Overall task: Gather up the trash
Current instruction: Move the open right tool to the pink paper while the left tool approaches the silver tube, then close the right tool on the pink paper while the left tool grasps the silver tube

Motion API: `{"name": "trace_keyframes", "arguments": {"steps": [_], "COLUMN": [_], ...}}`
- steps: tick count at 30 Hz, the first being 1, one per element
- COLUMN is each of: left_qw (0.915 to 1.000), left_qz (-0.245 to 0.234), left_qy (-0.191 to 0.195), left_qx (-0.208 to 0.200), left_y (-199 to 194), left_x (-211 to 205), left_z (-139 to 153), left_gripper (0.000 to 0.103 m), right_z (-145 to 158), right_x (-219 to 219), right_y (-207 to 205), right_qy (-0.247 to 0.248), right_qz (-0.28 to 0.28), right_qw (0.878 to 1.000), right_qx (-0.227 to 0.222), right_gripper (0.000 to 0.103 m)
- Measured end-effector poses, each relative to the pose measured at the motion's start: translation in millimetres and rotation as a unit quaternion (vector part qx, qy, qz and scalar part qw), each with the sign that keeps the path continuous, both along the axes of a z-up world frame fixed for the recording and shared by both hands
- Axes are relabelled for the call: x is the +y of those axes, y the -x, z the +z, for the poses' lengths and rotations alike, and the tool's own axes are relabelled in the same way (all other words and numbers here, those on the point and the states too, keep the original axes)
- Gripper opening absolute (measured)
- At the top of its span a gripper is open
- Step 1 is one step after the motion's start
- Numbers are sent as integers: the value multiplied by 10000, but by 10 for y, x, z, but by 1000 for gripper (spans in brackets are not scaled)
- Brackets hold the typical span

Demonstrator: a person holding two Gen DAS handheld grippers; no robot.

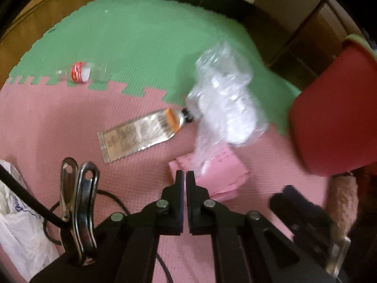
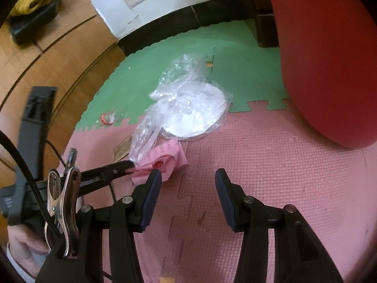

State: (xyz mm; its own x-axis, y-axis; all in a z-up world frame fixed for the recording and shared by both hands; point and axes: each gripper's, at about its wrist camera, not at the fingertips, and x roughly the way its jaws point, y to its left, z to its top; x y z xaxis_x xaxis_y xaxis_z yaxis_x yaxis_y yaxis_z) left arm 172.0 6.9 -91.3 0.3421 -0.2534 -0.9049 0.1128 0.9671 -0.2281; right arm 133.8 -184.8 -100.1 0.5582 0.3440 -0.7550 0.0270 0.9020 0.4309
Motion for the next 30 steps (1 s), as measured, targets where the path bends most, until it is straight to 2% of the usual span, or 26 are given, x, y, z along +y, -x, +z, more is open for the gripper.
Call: {"name": "trace_keyframes", "arguments": {"steps": [4,8,10,11,13,15,19,22,24,25,26,28,30], "left_qw": [9990,9966,9960,9964,9968,9961,9912,9919,9903,9890,9867,9841,9828], "left_qz": [54,302,344,270,86,-220,-619,-721,-828,-896,-993,-1118,-1199], "left_qy": [-197,-531,-637,-660,-693,-791,-1114,-1014,-1082,-1139,-1245,-1326,-1336], "left_qx": [-410,-545,-517,-461,-382,-326,-345,-256,-269,-293,-338,-379,-443], "left_y": [44,-214,-270,-378,-485,-598,-752,-840,-844,-842,-831,-817,-808], "left_x": [60,253,323,373,350,313,206,199,171,147,110,62,18], "left_z": [254,304,297,257,174,129,-25,-164,-228,-255,-293,-342,-370], "left_gripper": [2,4,15,19,32,39,42,45,46,47,47,48,51], "right_z": [-16,-67,-90,-103,-129,-154,-198,-253,-319,-350,-371,-423,-418], "right_x": [16,105,165,192,240,268,327,377,429,449,457,468,452], "right_y": [-47,-113,-156,-180,-226,-262,-331,-381,-429,-441,-447,-448,-405], "right_qy": [-208,-392,-416,-434,-500,-574,-651,-609,-539,-529,-505,-459,-410], "right_qz": [-9,36,40,39,18,-9,-21,8,45,58,46,48,54], "right_qw": [9997,9989,9987,9985,9979,9972,9965,9964,9960,9956,9954,9947,9954], "right_qx": [95,237,297,328,415,469,521,597,716,774,809,917,869], "right_gripper": [49,49,49,49,49,49,49,49,49,48,36,21,16]}}
